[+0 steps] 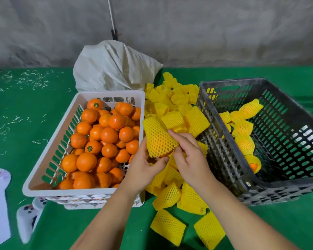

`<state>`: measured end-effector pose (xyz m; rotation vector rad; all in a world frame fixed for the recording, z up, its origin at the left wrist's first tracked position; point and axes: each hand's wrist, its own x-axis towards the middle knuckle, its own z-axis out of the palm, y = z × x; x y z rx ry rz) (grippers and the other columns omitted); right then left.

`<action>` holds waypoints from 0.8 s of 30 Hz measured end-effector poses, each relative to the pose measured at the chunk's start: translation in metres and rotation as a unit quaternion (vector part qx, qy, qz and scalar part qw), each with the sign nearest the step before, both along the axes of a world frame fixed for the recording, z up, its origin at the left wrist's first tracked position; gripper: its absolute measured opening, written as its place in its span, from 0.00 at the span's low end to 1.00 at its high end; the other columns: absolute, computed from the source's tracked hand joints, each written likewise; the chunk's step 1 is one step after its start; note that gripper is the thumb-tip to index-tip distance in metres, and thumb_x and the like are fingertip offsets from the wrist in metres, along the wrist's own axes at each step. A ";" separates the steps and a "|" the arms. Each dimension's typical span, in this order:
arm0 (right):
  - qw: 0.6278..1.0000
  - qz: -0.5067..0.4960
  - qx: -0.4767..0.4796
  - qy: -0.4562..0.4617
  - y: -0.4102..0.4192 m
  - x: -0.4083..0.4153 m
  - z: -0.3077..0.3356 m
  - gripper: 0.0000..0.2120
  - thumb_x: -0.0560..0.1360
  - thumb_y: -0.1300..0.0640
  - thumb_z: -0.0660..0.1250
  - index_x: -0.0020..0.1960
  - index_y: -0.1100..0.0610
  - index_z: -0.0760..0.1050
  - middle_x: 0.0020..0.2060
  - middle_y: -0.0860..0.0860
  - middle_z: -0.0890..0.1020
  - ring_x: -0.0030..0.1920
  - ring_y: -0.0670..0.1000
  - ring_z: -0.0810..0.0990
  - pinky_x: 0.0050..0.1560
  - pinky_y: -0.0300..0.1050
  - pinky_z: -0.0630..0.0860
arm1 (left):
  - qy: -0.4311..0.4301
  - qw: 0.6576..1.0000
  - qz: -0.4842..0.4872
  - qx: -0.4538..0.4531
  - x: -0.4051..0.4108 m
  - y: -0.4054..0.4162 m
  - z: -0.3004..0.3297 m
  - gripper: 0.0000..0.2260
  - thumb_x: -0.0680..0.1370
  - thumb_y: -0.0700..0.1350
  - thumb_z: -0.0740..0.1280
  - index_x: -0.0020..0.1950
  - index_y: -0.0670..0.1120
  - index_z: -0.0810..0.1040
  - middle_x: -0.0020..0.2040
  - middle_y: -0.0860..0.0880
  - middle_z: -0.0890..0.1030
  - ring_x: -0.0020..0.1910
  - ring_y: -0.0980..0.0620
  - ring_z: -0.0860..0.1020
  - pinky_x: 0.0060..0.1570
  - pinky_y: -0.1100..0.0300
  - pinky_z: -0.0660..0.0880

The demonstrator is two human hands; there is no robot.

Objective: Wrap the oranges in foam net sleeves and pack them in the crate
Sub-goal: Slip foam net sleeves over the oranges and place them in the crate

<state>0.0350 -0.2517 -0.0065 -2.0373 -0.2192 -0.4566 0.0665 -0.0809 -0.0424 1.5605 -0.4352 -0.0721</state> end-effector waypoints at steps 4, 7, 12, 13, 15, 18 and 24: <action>0.999 -0.043 -0.016 -0.007 -0.003 0.001 0.000 0.18 0.82 0.64 0.60 0.70 0.57 0.76 0.60 0.50 0.77 0.55 0.44 0.78 0.52 0.40 0.76 | -0.028 0.998 0.025 0.045 0.001 0.001 -0.003 0.27 0.77 0.57 0.77 0.74 0.62 0.72 0.68 0.56 0.80 0.67 0.52 0.79 0.64 0.59 0.78; 0.996 -0.077 -0.047 -0.018 -0.005 0.000 -0.002 0.15 0.81 0.65 0.62 0.66 0.59 0.79 0.56 0.51 0.79 0.55 0.50 0.79 0.52 0.46 0.78 | -0.032 0.996 0.049 0.060 0.001 0.001 -0.006 0.26 0.75 0.64 0.76 0.71 0.65 0.73 0.65 0.58 0.80 0.65 0.54 0.80 0.60 0.61 0.79; 0.991 -0.080 -0.086 -0.066 0.000 -0.005 -0.001 0.12 0.80 0.60 0.60 0.57 0.61 0.80 0.49 0.52 0.79 0.44 0.45 0.74 0.44 0.38 0.70 | 0.011 0.996 0.094 -0.007 0.004 0.000 -0.006 0.21 0.76 0.64 0.75 0.66 0.60 0.77 0.58 0.52 0.84 0.55 0.51 0.84 0.50 0.56 0.81; 0.990 -0.067 -0.099 -0.081 0.006 -0.008 -0.001 0.12 0.80 0.60 0.60 0.56 0.62 0.80 0.49 0.52 0.79 0.45 0.46 0.75 0.43 0.39 0.71 | 0.022 0.993 0.115 -0.024 0.005 0.001 -0.007 0.20 0.77 0.63 0.74 0.65 0.57 0.77 0.56 0.51 0.84 0.54 0.50 0.84 0.50 0.52 0.82; 0.990 -0.038 -0.109 -0.085 0.018 -0.012 -0.002 0.12 0.79 0.59 0.62 0.58 0.60 0.79 0.52 0.51 0.79 0.50 0.49 0.78 0.47 0.42 0.77 | 0.027 0.990 0.133 -0.037 0.010 0.004 -0.011 0.18 0.78 0.54 0.74 0.65 0.51 0.77 0.54 0.50 0.84 0.53 0.47 0.84 0.50 0.45 0.81; 0.996 -0.014 -0.081 -0.046 0.028 -0.013 -0.002 0.16 0.77 0.59 0.68 0.63 0.54 0.73 0.59 0.48 0.72 0.58 0.50 0.76 0.53 0.44 0.77 | 0.031 0.991 0.119 -0.046 0.010 0.007 -0.011 0.26 0.73 0.45 0.74 0.70 0.53 0.72 0.57 0.52 0.83 0.55 0.50 0.84 0.51 0.55 0.81; 0.997 -0.017 -0.068 -0.022 0.014 -0.006 -0.002 0.19 0.72 0.70 0.67 0.59 0.54 0.71 0.56 0.46 0.69 0.56 0.46 0.72 0.51 0.40 0.72 | 0.006 0.997 0.074 -0.003 0.007 0.005 -0.009 0.35 0.72 0.54 0.82 0.73 0.56 0.67 0.63 0.56 0.81 0.61 0.54 0.82 0.55 0.62 0.79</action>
